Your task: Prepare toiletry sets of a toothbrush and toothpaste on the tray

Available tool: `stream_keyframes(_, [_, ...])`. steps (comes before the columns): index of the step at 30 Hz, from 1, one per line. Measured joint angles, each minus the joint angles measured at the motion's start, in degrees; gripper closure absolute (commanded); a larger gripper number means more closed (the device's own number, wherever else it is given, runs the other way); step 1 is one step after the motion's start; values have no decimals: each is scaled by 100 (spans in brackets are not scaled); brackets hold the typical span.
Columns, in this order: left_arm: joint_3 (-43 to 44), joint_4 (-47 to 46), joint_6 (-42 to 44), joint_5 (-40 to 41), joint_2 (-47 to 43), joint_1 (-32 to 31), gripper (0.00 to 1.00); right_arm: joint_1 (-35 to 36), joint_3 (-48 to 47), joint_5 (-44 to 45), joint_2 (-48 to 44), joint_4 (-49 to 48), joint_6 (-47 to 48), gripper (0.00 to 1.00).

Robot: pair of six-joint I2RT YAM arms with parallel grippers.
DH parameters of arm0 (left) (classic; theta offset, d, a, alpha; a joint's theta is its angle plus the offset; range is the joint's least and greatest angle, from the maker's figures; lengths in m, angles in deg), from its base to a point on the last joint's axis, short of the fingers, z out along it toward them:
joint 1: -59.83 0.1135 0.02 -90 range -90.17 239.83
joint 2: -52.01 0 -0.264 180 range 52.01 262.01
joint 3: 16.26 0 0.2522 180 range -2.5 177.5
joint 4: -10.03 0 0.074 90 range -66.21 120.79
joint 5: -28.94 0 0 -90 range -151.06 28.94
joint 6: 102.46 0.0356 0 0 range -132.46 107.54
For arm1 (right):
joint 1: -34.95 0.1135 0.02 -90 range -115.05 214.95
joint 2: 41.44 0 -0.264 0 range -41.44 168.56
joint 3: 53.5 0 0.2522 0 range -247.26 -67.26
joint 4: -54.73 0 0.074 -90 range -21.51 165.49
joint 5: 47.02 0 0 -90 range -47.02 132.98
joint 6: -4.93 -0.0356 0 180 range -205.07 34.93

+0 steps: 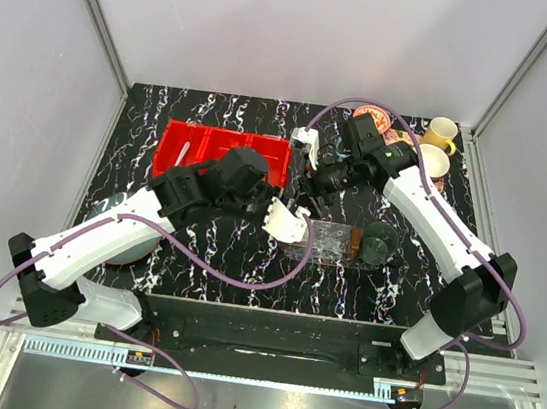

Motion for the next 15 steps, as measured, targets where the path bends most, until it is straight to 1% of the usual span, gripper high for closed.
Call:
stream_keyframes(2, [0,0,4,9,7,-9,94,39,0,0,13,17,33,54])
stream_keyframes(3, [0,0,4,24,9,-9,93,52,0,-4,15,35,15,58])
stream_keyframes(4, [0,0,7,35,11,-9,92,66,0,-20,15,55,28,65])
stream_keyframes(5, [-2,-2,11,52,11,-9,89,72,0,-15,15,70,57,69])
stream_keyframes(6, [-2,-7,11,61,11,-11,85,74,0,-4,15,74,72,74])
stream_keyframes(7, [-7,-26,11,85,11,-15,82,74,0,9,15,83,72,83])
stream_keyframes(8, [-22,-50,9,107,11,-26,78,72,0,20,15,94,79,88])
stream_keyframes(9, [-46,-72,2,127,11,-33,70,72,0,28,15,109,90,92])
stream_keyframes(11, [-103,-153,-20,164,4,-42,62,72,0,68,15,114,98,99])
stream_keyframes(12, [-140,-210,-33,201,-4,-42,58,72,2,85,15,118,96,100])
stream_keyframes(13, [-181,-289,-57,243,-9,-42,51,74,0,109,15,138,94,100])
stream_keyframes(15, [-295,-481,-144,337,-42,-42,47,76,2,190,15,153,83,100])
